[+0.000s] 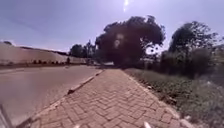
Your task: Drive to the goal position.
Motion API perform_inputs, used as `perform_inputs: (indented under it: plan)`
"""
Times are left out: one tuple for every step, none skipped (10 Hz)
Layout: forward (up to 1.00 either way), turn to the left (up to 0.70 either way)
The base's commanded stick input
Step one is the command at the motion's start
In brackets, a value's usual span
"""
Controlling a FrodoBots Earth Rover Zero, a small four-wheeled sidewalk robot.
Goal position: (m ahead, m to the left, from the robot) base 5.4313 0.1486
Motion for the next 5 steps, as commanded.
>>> perform_inputs:
  plan:
    - [0.7, 0.0]
    - [0.7, 0.0]
    - [0.7, 0.0]
    - [0.7, 0.0]
    - [0.7, 0.0]
